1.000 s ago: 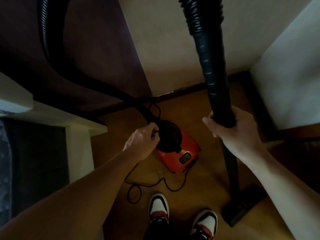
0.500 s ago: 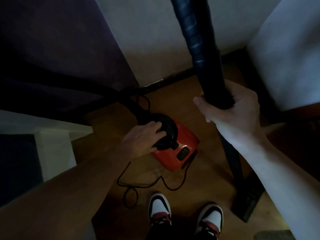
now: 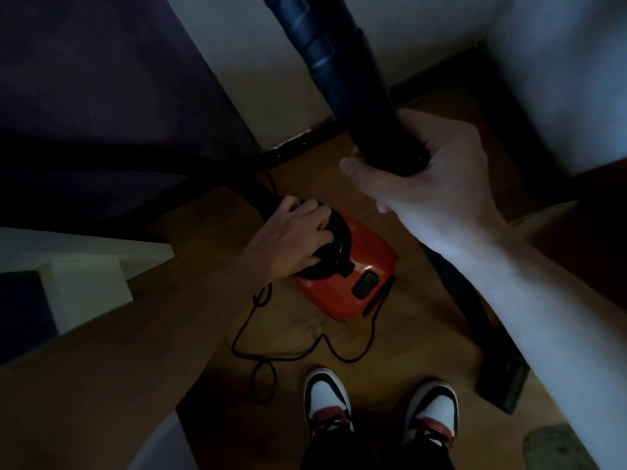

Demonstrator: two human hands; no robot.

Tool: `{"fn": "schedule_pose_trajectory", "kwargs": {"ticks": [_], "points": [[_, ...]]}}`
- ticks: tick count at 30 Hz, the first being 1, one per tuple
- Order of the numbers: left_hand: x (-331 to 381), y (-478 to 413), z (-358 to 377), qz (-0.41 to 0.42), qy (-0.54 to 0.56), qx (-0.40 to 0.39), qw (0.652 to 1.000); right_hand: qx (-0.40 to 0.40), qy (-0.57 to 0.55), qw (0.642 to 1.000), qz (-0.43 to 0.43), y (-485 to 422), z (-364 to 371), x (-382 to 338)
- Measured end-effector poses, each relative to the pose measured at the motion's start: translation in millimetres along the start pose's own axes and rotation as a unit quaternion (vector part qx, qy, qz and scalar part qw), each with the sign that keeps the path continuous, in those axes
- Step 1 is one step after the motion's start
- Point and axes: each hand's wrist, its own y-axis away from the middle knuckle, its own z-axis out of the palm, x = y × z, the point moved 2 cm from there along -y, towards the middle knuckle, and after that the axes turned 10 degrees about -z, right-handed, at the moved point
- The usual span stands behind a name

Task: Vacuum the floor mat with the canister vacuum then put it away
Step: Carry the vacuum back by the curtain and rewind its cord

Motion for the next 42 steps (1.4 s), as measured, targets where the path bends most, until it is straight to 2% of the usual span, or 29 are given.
{"fn": "schedule_pose_trajectory", "kwargs": {"ticks": [4, 8, 12, 18, 26, 36, 42], "points": [[0.2, -15.0, 3.6, 0.004, 0.07, -0.055, 0.996, 0.004, -0.015, 1.0, 0.009, -0.2, 2.1, 0.8], [-3.9, -26.8, 3.5, 0.008, 0.122, -0.17, 0.978, -0.01, -0.016, 1.0, 0.011, -2.4, 1.9, 3.3], [-1.5, -41.5, 0.1, 0.039, 0.117, -0.29, 0.949, -0.016, -0.03, 0.999, 0.013, -4.4, 2.8, 4.4], [-4.2, -47.1, 7.0, -0.001, 0.182, -0.381, 0.906, -0.035, -0.044, 0.998, 0.013, -3.0, 8.4, 6.1], [6.2, -36.4, 8.2, -0.074, 0.244, -0.403, 0.879, -0.056, -0.044, 0.997, 0.022, -1.3, 4.3, 7.7], [12.6, -11.7, 0.9, -0.189, 0.388, -0.321, 0.843, -0.17, -0.015, 0.985, 0.032, 15.7, -9.3, 15.8], [22.3, 9.2, -34.6, -0.239, 0.402, -0.305, 0.83, -0.178, -0.108, 0.977, 0.054, 18.0, -18.2, 1.8]]}}
